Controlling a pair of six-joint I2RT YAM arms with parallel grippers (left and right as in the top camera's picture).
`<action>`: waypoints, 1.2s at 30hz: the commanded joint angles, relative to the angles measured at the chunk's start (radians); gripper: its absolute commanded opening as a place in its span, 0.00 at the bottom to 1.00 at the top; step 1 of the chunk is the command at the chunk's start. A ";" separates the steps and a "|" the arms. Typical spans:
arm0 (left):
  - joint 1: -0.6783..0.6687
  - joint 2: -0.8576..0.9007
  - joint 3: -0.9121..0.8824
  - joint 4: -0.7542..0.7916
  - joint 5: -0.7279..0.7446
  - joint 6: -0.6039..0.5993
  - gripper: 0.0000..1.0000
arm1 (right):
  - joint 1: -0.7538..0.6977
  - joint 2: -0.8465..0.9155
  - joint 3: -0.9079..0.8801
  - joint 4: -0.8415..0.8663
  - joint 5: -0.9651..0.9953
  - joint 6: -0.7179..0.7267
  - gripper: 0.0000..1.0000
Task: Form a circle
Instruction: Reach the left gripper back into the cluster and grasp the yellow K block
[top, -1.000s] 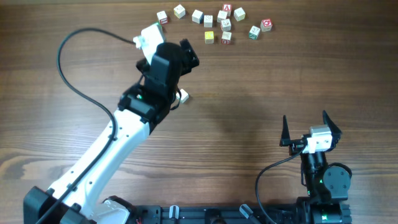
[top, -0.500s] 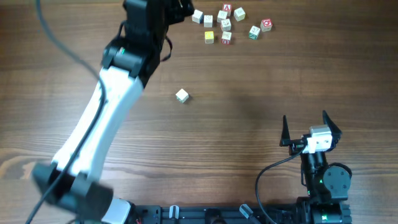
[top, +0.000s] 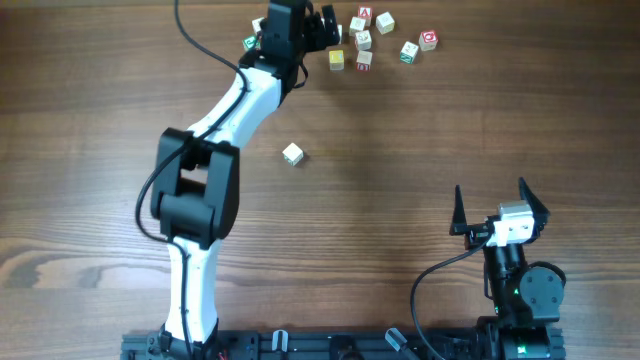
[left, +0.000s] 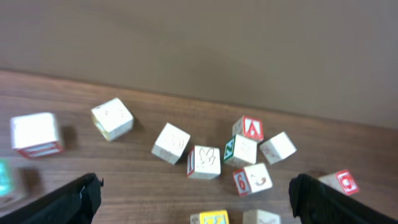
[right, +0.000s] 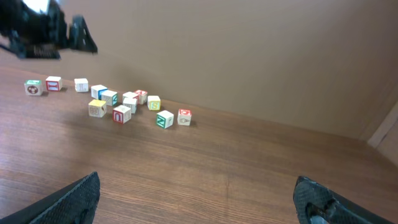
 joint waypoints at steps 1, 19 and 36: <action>-0.012 0.077 0.023 0.043 0.041 0.045 1.00 | 0.002 -0.008 -0.001 0.002 0.005 -0.010 1.00; -0.062 0.210 0.023 0.091 0.022 0.226 0.99 | 0.002 -0.008 -0.001 0.002 0.005 -0.010 1.00; -0.062 0.170 0.023 0.036 0.017 0.226 0.31 | 0.002 -0.008 -0.001 0.002 0.005 -0.011 1.00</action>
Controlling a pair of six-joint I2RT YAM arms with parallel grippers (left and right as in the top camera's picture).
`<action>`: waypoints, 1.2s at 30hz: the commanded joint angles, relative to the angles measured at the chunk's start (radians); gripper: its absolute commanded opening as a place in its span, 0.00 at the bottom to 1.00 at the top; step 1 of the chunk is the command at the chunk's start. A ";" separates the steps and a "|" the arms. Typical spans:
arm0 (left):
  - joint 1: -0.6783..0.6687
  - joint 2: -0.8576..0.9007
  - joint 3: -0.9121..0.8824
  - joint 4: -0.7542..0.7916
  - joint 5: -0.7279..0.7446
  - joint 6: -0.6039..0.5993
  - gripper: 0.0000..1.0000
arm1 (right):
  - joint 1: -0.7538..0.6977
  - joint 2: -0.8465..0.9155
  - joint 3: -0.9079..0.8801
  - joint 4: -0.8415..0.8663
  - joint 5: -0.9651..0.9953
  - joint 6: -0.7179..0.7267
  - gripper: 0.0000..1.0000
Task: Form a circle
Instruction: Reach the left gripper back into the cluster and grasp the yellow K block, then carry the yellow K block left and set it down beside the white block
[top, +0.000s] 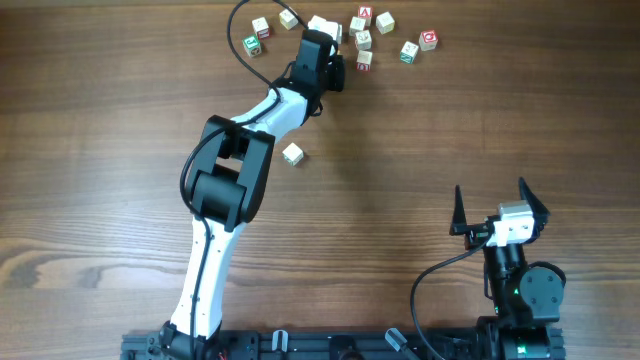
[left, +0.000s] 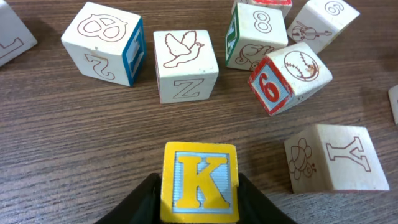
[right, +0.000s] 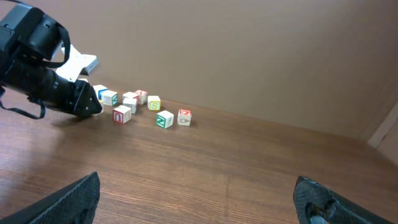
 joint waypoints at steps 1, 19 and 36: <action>0.003 -0.072 0.016 -0.045 -0.016 0.002 0.28 | 0.002 -0.008 -0.001 0.002 0.005 -0.010 1.00; 0.003 -0.835 0.015 -0.927 -0.172 -0.326 0.19 | 0.002 -0.008 -0.001 0.002 0.005 -0.011 1.00; -0.080 -0.694 -0.383 -0.698 -0.247 -0.741 0.14 | 0.002 -0.008 -0.001 0.002 0.005 -0.010 1.00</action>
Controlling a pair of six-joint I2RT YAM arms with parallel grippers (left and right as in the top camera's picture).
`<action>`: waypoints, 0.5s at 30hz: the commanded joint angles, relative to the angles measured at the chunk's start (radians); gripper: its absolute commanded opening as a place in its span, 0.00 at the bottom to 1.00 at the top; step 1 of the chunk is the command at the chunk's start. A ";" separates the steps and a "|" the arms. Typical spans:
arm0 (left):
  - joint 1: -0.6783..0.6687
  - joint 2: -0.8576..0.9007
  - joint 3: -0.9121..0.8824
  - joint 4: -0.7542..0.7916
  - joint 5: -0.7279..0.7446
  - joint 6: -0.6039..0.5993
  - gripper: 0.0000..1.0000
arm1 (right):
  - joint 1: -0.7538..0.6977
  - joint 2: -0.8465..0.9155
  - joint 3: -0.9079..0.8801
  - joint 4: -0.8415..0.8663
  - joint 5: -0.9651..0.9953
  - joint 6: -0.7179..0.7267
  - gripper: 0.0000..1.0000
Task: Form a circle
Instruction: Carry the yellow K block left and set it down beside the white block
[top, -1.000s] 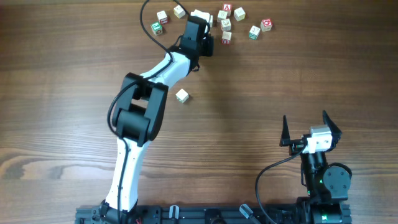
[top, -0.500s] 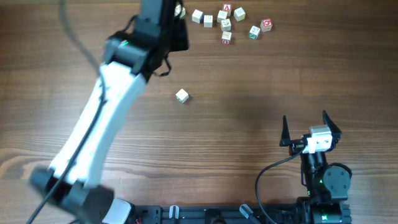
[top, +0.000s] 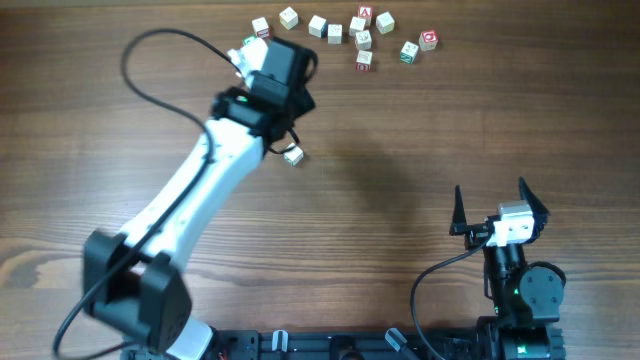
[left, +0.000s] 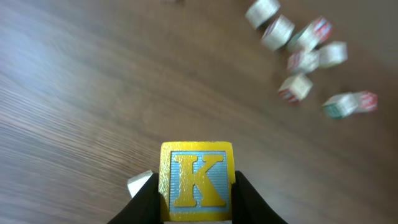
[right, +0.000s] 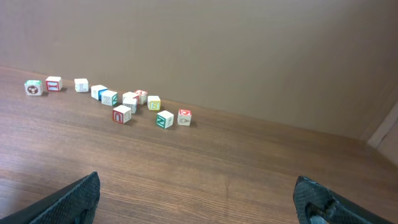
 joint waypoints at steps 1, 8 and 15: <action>-0.025 0.106 -0.040 0.044 -0.021 -0.055 0.14 | 0.002 -0.008 -0.001 0.002 0.005 -0.010 1.00; -0.031 0.262 -0.040 0.125 -0.021 -0.054 0.18 | 0.002 -0.008 -0.001 0.002 0.005 -0.010 1.00; -0.031 0.279 -0.040 0.172 -0.021 -0.054 0.20 | 0.002 -0.008 -0.001 0.002 0.005 -0.010 1.00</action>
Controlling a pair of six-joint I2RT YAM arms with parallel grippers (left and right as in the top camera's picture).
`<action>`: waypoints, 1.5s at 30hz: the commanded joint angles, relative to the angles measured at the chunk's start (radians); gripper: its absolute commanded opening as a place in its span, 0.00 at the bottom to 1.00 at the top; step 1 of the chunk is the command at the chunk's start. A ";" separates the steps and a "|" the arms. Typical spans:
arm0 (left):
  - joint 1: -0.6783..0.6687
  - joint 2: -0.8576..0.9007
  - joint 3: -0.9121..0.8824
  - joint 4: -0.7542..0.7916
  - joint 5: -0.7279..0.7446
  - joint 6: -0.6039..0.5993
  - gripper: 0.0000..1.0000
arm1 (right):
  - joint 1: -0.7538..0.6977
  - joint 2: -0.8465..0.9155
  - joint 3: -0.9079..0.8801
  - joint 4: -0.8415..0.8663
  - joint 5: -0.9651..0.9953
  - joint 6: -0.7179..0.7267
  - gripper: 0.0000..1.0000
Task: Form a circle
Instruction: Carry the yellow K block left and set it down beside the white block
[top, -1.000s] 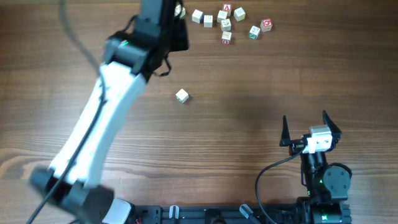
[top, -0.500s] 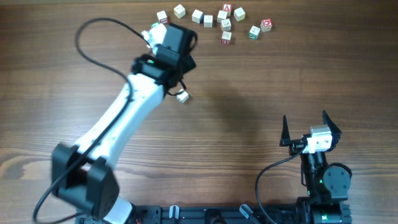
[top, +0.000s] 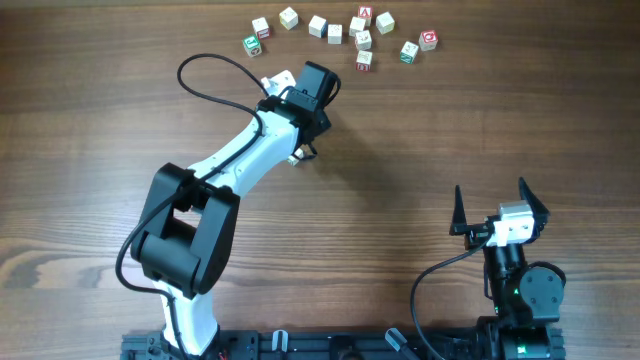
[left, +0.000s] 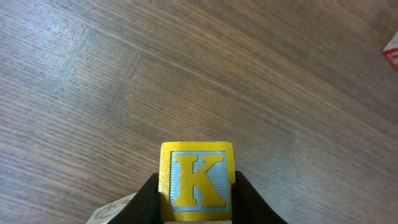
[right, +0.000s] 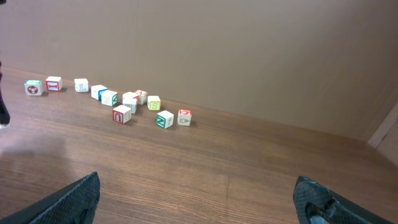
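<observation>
My left gripper (left: 197, 194) is shut on a yellow block with a blue K (left: 197, 180) and holds it close over the wooden table (left: 280, 112). A lone white block (left: 115, 210) lies just left of it. In the overhead view the left gripper (top: 308, 138) is at the table's middle, right beside that white block (top: 297, 156). The other letter blocks (top: 335, 32) lie in a loose arc along the far edge; the right wrist view shows them as a row (right: 122, 114). My right gripper (right: 199, 205) stands open and empty at the near right (top: 490, 205).
A black cable (top: 215, 65) loops off the left arm above the table. One red-edged block (left: 392, 46) shows at the right border of the left wrist view. A brown wall (right: 249, 50) stands behind the far edge.
The left gripper, still shut on the K block, has moved to the right of the lone white block and closer to the table. The right arm has not moved.
The left gripper was open above the blocks at the far edge. Then it was shut on the yellow K block among them. Then it held that block away from the group, near the lone white block, and now holds it low beside that block.
</observation>
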 joint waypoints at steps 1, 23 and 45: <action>-0.003 0.008 -0.007 0.031 -0.021 -0.013 0.20 | 0.002 -0.008 -0.001 0.002 0.005 -0.010 1.00; -0.017 0.122 -0.008 0.056 -0.039 -0.013 0.31 | 0.002 -0.008 -0.001 0.002 0.005 -0.010 1.00; -0.018 0.116 -0.008 0.083 -0.024 -0.012 0.45 | 0.002 -0.008 -0.001 0.002 0.005 -0.010 1.00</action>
